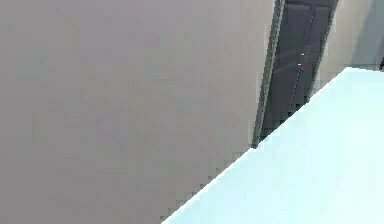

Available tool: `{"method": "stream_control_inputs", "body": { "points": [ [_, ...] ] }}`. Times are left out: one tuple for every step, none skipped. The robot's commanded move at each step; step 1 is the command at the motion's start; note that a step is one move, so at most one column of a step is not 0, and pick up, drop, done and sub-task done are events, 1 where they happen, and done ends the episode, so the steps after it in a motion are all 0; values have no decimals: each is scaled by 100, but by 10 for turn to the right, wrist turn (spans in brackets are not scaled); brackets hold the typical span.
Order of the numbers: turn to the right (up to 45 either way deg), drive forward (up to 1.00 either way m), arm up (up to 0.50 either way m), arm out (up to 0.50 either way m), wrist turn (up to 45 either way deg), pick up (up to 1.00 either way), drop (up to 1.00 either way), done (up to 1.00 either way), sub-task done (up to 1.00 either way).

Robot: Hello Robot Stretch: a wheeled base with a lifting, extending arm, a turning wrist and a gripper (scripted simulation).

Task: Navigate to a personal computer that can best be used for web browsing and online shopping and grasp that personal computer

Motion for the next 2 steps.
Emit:
{"method": "stream_control_inputs", "body": {
  "points": [
    [450, 0, 0, 0, 0, 0, 0, 0, 0],
    [210, 0, 0, 0, 0, 0, 0, 0, 0]
  ]
}}
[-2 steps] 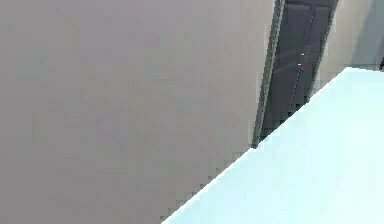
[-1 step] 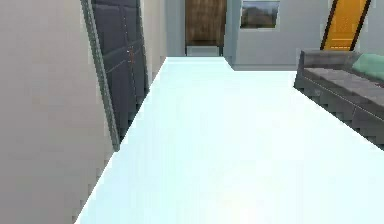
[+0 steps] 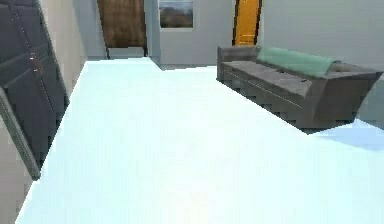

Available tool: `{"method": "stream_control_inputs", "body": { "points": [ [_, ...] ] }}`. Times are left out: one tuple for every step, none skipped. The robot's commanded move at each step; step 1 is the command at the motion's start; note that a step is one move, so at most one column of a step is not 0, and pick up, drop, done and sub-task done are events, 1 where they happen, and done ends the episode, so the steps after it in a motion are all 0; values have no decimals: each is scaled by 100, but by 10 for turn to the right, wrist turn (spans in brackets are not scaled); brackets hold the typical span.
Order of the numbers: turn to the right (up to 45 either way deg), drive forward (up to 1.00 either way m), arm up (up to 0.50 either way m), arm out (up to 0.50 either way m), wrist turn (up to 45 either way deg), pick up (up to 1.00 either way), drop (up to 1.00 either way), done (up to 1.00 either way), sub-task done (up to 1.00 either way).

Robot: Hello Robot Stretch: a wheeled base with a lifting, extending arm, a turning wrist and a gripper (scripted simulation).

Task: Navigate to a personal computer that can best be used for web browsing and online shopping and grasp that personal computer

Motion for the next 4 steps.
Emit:
{"method": "stream_control_inputs", "body": {
  "points": [
    [0, 100, 0, 0, 0, 0, 0, 0, 0],
    [0, 100, 0, 0, 0, 0, 0, 0, 0],
    [0, 100, 0, 0, 0, 0, 0, 0, 0],
    [0, 100, 0, 0, 0, 0, 0, 0, 0]
  ]
}}
